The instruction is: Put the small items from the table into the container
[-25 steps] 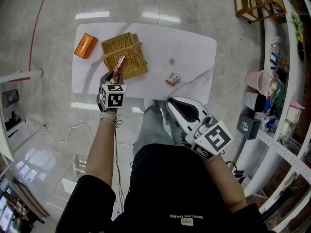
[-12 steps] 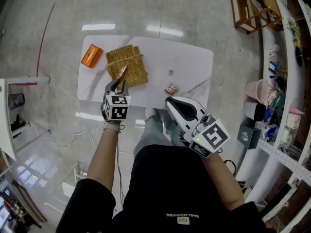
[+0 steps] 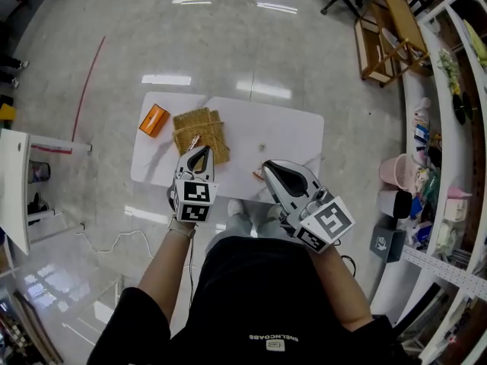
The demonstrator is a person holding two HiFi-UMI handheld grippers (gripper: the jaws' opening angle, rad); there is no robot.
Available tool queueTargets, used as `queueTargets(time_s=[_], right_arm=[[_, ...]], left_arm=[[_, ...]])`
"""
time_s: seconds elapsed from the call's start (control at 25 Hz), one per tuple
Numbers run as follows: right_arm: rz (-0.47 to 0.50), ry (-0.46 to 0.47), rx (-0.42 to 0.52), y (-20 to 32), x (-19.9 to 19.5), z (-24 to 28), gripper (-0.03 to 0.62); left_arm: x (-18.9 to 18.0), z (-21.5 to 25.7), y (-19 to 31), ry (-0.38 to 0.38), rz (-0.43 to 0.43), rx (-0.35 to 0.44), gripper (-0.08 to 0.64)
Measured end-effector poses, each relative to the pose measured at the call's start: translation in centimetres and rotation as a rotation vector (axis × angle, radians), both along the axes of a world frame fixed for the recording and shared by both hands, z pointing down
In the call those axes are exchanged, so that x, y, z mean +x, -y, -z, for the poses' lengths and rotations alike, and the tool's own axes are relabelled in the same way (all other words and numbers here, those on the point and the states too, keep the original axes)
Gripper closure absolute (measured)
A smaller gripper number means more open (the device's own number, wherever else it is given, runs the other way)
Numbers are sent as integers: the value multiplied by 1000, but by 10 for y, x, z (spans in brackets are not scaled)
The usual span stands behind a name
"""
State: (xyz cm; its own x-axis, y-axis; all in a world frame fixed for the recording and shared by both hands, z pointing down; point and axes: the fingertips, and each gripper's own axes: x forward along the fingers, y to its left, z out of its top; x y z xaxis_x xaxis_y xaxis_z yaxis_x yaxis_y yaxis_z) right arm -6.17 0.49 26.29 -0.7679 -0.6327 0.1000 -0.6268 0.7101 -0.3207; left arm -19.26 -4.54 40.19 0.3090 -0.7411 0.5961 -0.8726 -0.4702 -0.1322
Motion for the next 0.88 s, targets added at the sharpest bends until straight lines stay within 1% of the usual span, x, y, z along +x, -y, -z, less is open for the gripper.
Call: queueTargets(time_s=[0.16,0.36,0.56,0.68,0.76,0.88], right_arm=[[-22,14,41,-4,22,21,580],[-75,17,81,-9,55,37,580],[-141,26,111,-14,89,45,580],[-180,36,126,-15,109,51,580],[-198,37,133,-16,119,54,580],[-221,31,145,-21,130,57,580]], left_arm=[[42,50,-3,-88,-50,83,554],[91,104,-11,-195,-119,138,554],[141,152,-26,-349,-226,200,555],[171,179,-34,-436,-314,240,555],[187,194,-40,-480,-377,270,555],[202,205,-48,-509,-438,285,555]])
